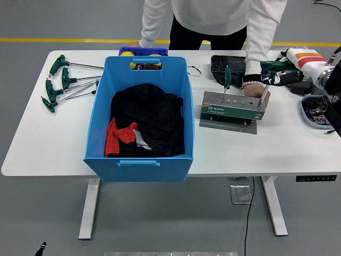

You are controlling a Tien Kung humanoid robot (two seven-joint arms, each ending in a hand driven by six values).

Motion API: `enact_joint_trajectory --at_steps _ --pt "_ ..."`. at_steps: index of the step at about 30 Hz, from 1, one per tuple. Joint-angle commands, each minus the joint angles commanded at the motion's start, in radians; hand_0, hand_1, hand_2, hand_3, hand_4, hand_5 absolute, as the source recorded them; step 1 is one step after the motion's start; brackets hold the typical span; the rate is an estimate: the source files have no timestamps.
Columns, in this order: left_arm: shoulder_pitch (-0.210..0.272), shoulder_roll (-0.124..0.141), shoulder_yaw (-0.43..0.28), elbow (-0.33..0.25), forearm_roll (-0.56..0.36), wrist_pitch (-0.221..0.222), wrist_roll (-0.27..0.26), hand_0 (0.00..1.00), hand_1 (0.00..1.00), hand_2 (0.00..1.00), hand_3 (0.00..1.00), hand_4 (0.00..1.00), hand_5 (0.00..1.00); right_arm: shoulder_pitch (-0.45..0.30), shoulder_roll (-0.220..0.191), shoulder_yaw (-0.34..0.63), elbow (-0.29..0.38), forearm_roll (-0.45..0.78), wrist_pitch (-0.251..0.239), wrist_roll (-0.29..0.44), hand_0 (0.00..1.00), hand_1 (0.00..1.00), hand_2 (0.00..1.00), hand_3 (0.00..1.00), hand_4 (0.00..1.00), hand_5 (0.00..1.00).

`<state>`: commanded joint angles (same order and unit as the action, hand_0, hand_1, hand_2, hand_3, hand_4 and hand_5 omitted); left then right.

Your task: Lift tool from toolbox,place it in box,lift tool from toolbox,place it in box

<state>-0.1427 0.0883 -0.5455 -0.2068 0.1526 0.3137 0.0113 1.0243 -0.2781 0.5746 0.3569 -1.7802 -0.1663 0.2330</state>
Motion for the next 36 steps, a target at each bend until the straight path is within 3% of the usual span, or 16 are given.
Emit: enact_joint_trajectory --at_steps 1,12,13,18,19,25,36 --pt "-0.001 0.000 -0.001 0.000 0.002 0.001 0.001 0.669 0.659 0.706 0.733 0.916 0.818 0.001 0.000 -0.006 0.000 0.002 -0.001 0.000 0.357 0.361 0.365 0.430 0.998 0.724" --pt "-0.007 0.002 -0.018 -0.002 0.034 0.005 0.009 0.662 0.657 0.705 0.732 0.915 0.815 0.005 0.015 -0.048 -0.013 0.051 -0.022 0.003 0.326 0.313 0.324 0.374 0.998 0.731" --pt "-0.008 0.003 -0.020 -0.002 0.036 0.005 0.010 0.664 0.656 0.705 0.731 0.915 0.813 0.006 0.017 -0.050 -0.015 0.055 -0.024 0.002 0.220 0.253 0.273 0.283 0.998 0.741" --pt "-0.011 0.004 -0.027 -0.002 0.050 0.007 0.014 0.664 0.656 0.705 0.731 0.915 0.813 0.006 0.028 -0.059 -0.027 0.072 -0.040 0.000 0.220 0.253 0.273 0.283 0.998 0.741" --pt "-0.011 0.005 -0.028 -0.003 0.053 0.008 0.015 0.662 0.656 0.705 0.733 0.914 0.813 0.006 0.030 -0.060 -0.030 0.074 -0.042 0.000 0.177 0.194 0.225 0.238 0.998 0.746" --pt "-0.018 0.006 -0.034 -0.002 0.065 0.008 0.016 0.661 0.655 0.705 0.732 0.914 0.812 0.007 0.040 -0.067 -0.043 0.078 -0.058 -0.012 0.155 0.159 0.192 0.209 0.998 0.752" --pt "-0.040 0.008 -0.033 -0.002 0.069 0.011 0.013 0.661 0.655 0.704 0.731 0.913 0.811 0.013 0.051 -0.097 -0.080 0.114 -0.126 -0.043 0.128 0.115 0.159 0.165 0.998 0.754"
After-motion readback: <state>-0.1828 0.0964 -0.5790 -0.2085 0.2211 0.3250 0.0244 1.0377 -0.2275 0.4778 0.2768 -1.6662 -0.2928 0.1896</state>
